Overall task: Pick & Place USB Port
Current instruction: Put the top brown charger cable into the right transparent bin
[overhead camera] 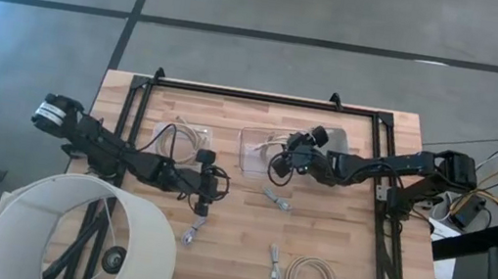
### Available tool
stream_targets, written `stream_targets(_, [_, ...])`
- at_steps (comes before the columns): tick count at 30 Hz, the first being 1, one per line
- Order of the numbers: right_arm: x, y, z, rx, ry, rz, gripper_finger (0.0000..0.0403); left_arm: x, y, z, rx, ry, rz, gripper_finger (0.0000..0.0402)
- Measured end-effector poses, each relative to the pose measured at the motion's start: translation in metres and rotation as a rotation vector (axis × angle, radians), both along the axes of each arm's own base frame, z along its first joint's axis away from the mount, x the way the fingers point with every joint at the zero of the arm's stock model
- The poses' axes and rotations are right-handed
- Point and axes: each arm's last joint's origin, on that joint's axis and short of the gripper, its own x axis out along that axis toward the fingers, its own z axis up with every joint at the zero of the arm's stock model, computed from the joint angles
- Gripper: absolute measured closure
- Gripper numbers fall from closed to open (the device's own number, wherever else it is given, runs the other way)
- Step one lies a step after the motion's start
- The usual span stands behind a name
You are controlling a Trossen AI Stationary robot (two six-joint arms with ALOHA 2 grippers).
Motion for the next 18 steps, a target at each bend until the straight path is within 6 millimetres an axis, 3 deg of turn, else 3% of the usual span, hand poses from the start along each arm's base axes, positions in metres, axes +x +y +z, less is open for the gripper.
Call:
stream_targets(8, [-0.011,-0.01,-0.015,0.094,-0.065,-0.114,0.0225,0.0,0.0,0.0,0.0,0.0,0.0,0.02])
stream_targets(14, [-0.01,-0.013,-0.02,0.253,-0.034,0.082,0.0225,0.0,0.0,0.0,0.0,0.0,0.0,0.02])
stream_targets(18, [-0.009,-0.018,-0.016,0.19,-0.051,0.005,0.0225,0.0,0.0,0.0,0.0,0.0,0.0,0.02])
